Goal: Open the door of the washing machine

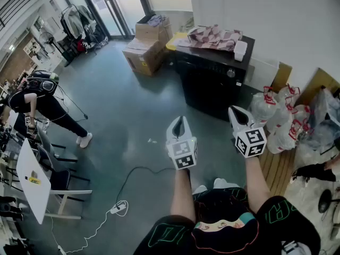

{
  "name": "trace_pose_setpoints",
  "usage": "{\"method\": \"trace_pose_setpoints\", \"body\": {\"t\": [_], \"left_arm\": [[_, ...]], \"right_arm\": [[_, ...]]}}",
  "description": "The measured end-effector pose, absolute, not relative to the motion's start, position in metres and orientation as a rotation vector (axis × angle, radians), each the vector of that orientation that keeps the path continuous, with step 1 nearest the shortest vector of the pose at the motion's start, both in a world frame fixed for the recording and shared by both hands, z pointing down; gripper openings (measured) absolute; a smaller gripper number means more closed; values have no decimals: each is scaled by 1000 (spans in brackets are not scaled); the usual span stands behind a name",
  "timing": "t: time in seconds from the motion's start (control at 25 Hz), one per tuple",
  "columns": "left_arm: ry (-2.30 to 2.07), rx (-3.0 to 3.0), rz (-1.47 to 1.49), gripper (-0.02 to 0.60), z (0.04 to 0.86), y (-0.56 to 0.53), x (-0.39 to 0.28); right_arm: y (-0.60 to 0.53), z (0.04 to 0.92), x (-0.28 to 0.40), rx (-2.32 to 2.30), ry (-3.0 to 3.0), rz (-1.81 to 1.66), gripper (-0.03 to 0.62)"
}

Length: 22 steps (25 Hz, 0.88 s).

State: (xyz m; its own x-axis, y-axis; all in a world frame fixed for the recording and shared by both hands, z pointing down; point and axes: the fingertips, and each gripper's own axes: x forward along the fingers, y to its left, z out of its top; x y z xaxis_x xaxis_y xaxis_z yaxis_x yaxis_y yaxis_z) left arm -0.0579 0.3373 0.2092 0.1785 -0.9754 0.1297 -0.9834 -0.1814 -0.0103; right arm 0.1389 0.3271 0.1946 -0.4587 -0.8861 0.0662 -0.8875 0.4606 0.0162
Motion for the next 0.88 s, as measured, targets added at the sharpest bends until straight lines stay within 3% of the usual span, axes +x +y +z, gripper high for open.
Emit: {"method": "trace_pose_setpoints", "body": {"t": [0.56,0.88], "left_arm": [[-1927,2318,35,11,219,322,-63],[-1969,2315,128,11,223,307,-80]], "right_arm": [[317,196,142,1656,-2630,8,2],[301,195,124,1624,-2649,19,2]]}}
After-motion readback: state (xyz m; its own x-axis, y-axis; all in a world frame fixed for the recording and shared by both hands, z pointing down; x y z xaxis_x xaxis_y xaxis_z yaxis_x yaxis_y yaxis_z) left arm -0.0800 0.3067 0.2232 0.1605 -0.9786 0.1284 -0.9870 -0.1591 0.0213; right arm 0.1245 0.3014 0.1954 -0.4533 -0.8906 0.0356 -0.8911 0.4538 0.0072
